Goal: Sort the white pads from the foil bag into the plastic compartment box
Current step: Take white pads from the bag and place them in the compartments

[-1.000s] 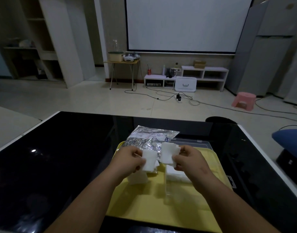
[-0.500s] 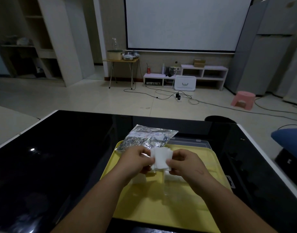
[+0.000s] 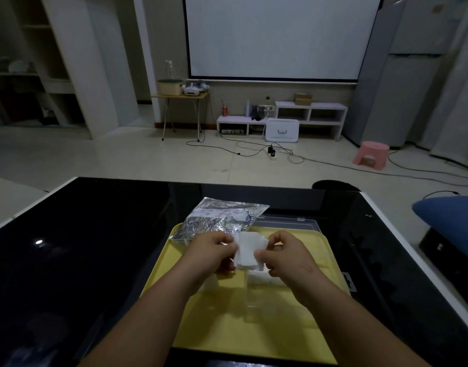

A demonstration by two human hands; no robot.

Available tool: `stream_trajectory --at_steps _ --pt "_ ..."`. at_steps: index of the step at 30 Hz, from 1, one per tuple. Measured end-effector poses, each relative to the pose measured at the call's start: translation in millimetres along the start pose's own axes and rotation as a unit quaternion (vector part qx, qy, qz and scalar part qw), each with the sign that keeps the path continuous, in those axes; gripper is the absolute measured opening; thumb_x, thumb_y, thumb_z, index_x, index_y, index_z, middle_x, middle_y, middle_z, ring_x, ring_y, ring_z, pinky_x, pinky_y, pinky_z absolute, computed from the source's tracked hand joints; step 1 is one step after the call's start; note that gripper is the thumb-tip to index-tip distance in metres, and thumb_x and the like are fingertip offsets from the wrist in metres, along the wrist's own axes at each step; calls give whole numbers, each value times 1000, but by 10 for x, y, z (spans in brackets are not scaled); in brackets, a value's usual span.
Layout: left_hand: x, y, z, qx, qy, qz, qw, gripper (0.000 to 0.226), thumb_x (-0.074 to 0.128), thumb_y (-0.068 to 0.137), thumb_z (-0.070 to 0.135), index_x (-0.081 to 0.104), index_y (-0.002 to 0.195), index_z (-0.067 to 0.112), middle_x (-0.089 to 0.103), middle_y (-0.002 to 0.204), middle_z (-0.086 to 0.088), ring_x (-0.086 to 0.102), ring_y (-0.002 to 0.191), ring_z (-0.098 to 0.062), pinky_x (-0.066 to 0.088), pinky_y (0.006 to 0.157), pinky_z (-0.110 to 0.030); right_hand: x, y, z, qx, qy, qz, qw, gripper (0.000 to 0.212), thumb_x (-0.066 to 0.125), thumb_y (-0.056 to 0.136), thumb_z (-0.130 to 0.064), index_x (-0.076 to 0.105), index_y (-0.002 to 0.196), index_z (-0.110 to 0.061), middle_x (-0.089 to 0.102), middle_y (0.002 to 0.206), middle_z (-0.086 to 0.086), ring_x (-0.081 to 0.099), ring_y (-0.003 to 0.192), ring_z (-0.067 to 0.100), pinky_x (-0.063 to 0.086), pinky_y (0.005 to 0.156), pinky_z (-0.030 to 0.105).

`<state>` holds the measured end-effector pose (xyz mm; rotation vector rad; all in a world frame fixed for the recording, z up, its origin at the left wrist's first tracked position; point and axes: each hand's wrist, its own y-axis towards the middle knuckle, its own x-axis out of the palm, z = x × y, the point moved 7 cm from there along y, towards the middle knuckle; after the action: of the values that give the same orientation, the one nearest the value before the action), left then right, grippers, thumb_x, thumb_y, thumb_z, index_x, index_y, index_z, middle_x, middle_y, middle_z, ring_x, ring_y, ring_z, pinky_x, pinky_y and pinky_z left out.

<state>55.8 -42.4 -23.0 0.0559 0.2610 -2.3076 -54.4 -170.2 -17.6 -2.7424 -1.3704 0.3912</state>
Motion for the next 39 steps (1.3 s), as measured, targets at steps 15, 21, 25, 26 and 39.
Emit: stream_trajectory --at_steps 15,21,25,26,39 --pt "653 219 14 26 11 -20 999 11 69 87 7 71 98 7 67 73 -8 61 61 -17 54 64 -32 -618 -16 59 -45 -49 64 996 7 68 86 -9 61 88 -7 70 84 10 62 70 19 57 70 41" --pt "923 277 68 84 136 12 987 6 69 87 26 70 84 32 71 73 10 63 68 -10 52 73 -35 -891 34 116 -65 -136 112 982 11 69 84 -13 61 78 -18 69 78 3 66 73 23 57 70 44" --pt "1094 322 62 80 130 17 988 17 70 86 21 68 102 29 73 79 4 67 73 -11 56 75 -36 -1029 84 139 -78 -188 126 971 12 68 86 -14 62 79 -21 66 82 -2 64 77 16 57 71 37" --pt "1133 339 62 82 124 19 989 26 70 86 18 66 110 27 73 80 3 68 75 -12 57 77 -38 -1057 102 159 -77 -194 127 970 11 67 86 -14 62 80 -21 66 83 -3 64 77 15 57 70 36" --pt "1517 416 17 92 200 21 975 23 66 87 19 49 97 30 68 80 4 65 74 -15 48 61 -30 -1285 172 377 -34 -282 124 951 7 54 95 -22 58 91 -26 63 85 -4 61 75 14 53 68 32"
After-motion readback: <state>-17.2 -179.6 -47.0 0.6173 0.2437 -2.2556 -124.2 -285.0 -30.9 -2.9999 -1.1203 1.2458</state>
